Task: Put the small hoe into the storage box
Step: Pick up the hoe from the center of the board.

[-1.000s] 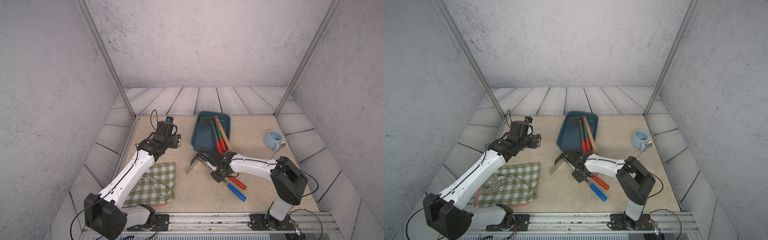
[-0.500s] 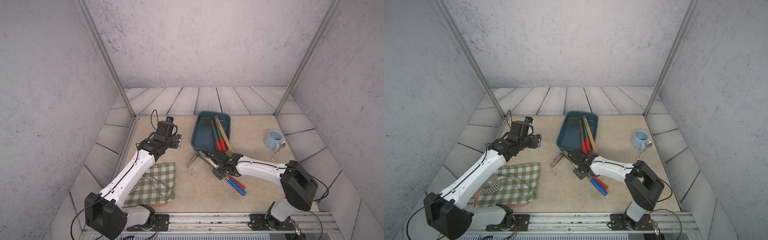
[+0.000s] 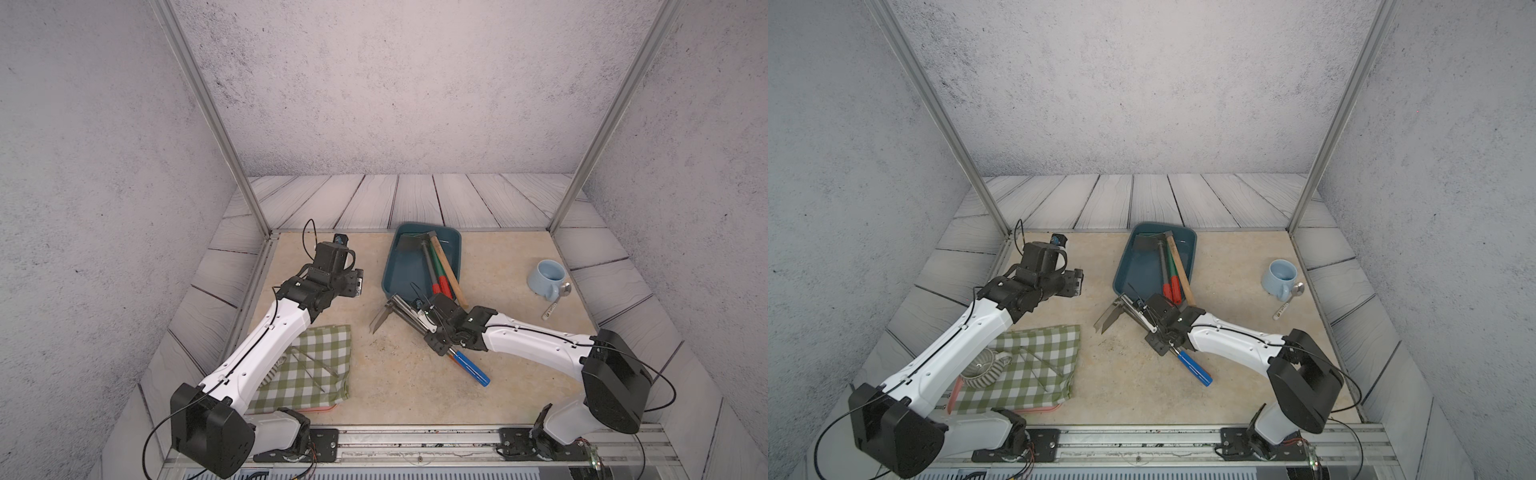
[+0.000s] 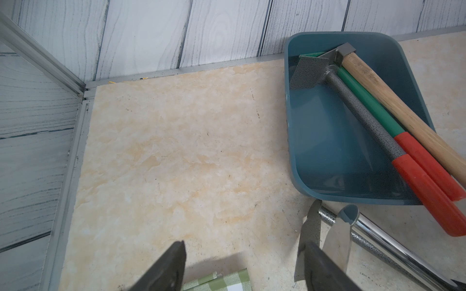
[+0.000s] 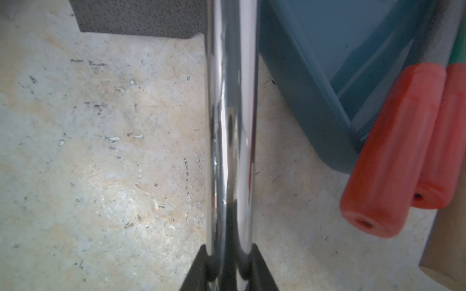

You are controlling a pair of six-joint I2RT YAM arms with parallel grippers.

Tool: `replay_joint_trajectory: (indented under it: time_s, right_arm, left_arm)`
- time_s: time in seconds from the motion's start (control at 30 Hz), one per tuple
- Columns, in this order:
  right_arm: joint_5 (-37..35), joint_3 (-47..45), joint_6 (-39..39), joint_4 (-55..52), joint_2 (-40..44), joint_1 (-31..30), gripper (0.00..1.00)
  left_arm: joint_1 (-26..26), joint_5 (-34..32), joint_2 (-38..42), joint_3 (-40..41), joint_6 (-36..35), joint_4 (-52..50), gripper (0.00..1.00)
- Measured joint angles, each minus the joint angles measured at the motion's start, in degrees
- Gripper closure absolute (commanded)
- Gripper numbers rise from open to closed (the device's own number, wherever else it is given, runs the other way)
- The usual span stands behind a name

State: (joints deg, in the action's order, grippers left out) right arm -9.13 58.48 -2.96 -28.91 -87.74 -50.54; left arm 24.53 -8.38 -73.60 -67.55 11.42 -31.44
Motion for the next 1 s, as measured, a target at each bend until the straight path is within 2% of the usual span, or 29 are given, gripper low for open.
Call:
replay_joint_trajectory:
  time_s: [0.57, 1.0]
  right_arm:
    - [0.7, 5.1, 0.2, -1.3, 0.0, 0.4, 1.0]
    - [3.1, 12.3, -0.3, -4.3, -0.2, 4.6, 1.0]
  left_arm:
    - [0.0, 0.3, 0.0, 0.0, 0.0, 0.4, 0.25]
    - [0.0, 0.5, 0.0, 0.0, 0.0, 0.4, 0.25]
